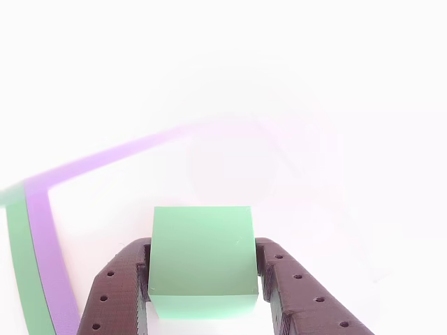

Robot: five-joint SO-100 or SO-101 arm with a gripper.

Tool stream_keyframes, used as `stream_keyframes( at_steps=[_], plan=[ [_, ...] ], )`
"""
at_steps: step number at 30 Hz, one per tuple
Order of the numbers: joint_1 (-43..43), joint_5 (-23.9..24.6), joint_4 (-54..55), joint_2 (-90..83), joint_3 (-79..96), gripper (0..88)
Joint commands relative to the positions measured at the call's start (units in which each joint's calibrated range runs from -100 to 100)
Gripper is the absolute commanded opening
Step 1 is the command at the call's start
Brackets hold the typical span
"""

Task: Tower of hanoi

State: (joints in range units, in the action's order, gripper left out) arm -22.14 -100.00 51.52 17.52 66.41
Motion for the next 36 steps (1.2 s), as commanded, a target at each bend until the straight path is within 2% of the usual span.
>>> stream_keyframes(
  at_steps=[1, 6, 10, 14, 17, 21, 24, 30, 36],
  plan=[
    [1.0, 0.0, 0.6, -2.6, -1.1, 8.8],
    [1.1, 0.0, -9.3, -13.0, 0.9, 8.8],
    [1.2, 0.0, -26.7, -27.5, 0.5, 8.6],
    [1.4, 0.0, -49.9, -42.1, -5.0, 8.2],
    [1.5, 0.0, -72.3, -50.0, -15.2, 8.2],
    [2.2, 0.0, -98.9, -54.3, -32.8, 7.7],
    [3.4, 0.0, -113.6, -54.3, -45.9, 7.9],
    [7.9, 0.0, -133.9, -52.6, -67.5, 7.8],
    [15.2, 0.0, -141.8, -52.3, -76.1, 7.4]
  ],
)
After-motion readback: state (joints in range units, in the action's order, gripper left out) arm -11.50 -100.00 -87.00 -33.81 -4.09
